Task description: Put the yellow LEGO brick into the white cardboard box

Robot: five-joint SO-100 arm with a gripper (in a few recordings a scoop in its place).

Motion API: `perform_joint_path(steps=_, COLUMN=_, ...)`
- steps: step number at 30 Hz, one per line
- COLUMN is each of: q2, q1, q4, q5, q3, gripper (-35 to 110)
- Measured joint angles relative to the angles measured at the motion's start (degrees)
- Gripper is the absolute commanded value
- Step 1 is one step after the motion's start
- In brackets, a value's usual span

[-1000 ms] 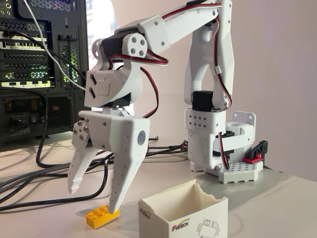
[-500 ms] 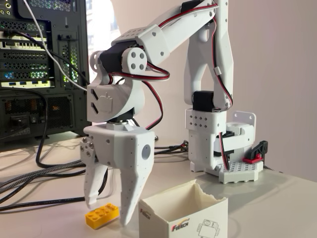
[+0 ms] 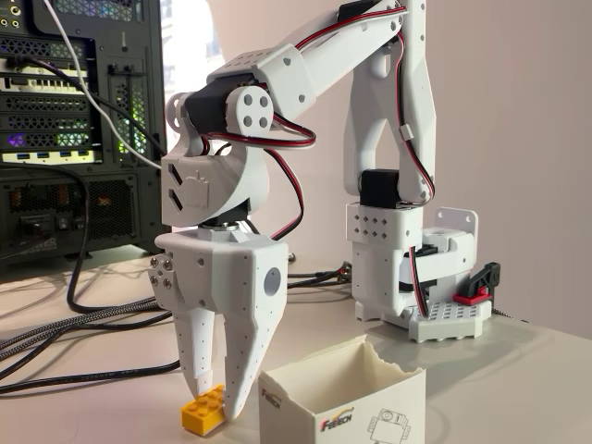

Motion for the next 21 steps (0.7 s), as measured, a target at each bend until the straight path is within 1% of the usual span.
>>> perform_joint_path(steps=6, q2=0.00, q1=0.00, q4=1.58, q5=-1.76, q3=-1.41, gripper=-9)
perform_joint_path(steps=10, q2=0.00, q1=0.00, q4=5.01, q5=-4.57, q3=-4.31, gripper=-9)
perform_joint_path(steps=15, q2=1.23, q1=0.00, q4=11.69, q5=-10.02, q3=-9.40, gripper=-9)
perform_joint_path(steps=21, q2=1.67, q1=-0.18, q4=20.83, q5=-18.81, q3=-18.11, gripper=-9)
